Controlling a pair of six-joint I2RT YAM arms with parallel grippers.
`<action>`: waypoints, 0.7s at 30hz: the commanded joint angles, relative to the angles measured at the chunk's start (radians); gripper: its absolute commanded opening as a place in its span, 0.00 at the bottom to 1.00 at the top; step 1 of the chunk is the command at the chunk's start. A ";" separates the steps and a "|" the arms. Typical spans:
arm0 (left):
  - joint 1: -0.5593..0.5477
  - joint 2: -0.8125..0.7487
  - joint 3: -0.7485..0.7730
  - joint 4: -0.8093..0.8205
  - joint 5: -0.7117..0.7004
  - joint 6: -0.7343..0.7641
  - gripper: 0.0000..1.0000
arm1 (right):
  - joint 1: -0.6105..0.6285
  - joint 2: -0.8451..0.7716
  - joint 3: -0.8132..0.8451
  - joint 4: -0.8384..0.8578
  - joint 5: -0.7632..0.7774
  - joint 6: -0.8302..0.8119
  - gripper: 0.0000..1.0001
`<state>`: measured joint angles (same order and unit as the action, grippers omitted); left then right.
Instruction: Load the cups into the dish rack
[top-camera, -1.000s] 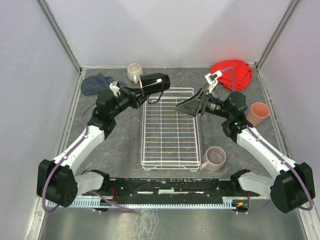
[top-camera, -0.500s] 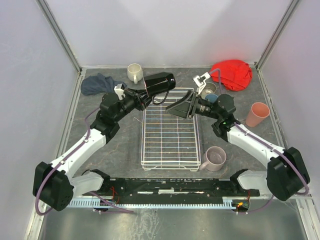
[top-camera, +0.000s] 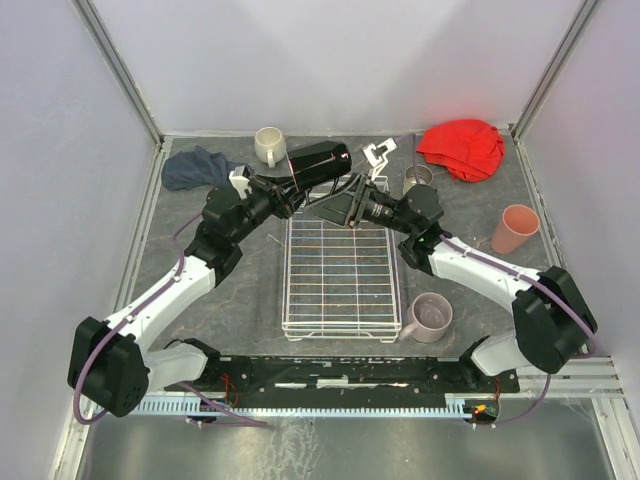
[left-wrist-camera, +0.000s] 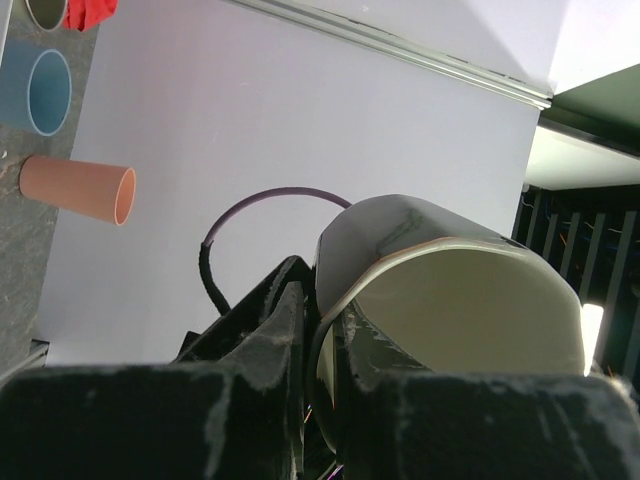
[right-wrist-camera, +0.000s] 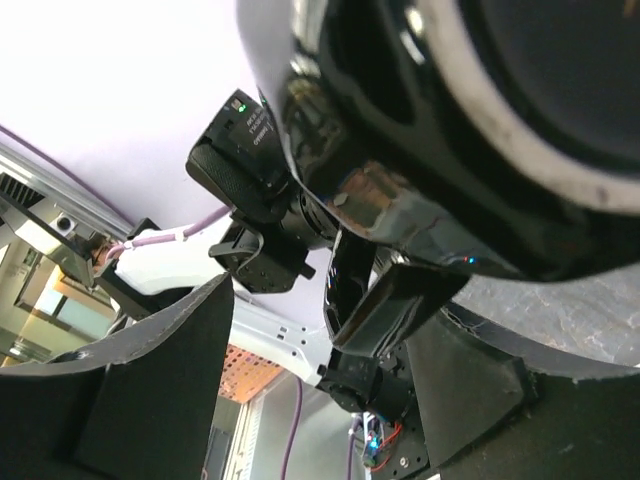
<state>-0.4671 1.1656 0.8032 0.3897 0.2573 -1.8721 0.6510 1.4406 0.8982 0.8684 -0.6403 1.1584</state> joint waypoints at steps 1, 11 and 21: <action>-0.003 -0.042 0.007 0.173 -0.029 -0.001 0.03 | 0.003 0.001 0.056 0.082 0.082 -0.028 0.72; -0.003 -0.071 -0.014 0.192 -0.030 0.001 0.03 | 0.003 0.043 0.061 0.139 0.140 -0.009 0.47; -0.004 -0.067 -0.021 0.191 -0.016 0.020 0.03 | 0.012 0.085 0.094 0.161 0.128 0.028 0.39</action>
<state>-0.4660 1.1397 0.7612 0.4255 0.2306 -1.8698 0.6548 1.5135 0.9291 0.9455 -0.5140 1.1782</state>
